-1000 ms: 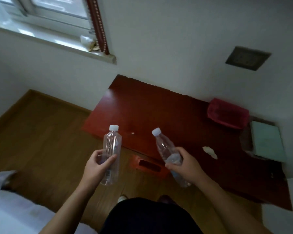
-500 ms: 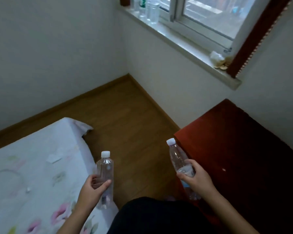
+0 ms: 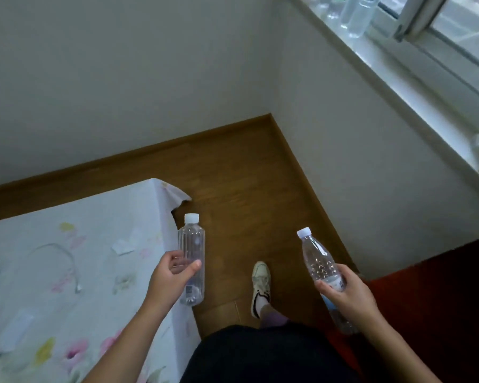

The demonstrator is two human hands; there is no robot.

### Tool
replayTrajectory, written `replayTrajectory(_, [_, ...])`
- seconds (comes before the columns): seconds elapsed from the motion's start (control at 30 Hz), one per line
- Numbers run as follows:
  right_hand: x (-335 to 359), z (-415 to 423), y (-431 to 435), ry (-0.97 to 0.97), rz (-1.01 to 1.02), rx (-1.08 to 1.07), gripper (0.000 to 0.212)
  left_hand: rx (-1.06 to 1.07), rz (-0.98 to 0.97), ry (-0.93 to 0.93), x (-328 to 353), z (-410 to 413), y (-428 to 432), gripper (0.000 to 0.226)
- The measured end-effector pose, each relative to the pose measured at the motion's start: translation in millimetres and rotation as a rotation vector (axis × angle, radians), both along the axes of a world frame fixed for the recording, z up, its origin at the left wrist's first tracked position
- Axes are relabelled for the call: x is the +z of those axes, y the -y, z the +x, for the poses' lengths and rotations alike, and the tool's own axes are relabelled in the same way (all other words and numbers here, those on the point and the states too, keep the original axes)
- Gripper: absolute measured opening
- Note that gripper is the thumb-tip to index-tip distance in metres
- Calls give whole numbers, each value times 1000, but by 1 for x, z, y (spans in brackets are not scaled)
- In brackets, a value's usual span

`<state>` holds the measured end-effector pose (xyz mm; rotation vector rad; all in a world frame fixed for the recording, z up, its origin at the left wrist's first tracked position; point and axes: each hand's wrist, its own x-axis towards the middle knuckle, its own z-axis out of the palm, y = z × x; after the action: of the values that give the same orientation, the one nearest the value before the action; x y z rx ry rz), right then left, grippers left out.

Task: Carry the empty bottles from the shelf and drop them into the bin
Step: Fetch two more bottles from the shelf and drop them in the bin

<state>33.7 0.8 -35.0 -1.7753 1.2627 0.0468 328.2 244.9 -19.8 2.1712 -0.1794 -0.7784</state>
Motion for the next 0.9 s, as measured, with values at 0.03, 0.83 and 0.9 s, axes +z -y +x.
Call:
replayTrajectory(0.03, [-2,10,15,-10,-7,0,57,5,-2,5,1,14,16,51])
replayTrajectory(0.83, [5,464,226,26,24,373,60,586,218,-252,-70,280,52,59])
replayTrajectory(0.9, [5,483,239,3,30,340,56,534,193,-247,-67,322,82,52])
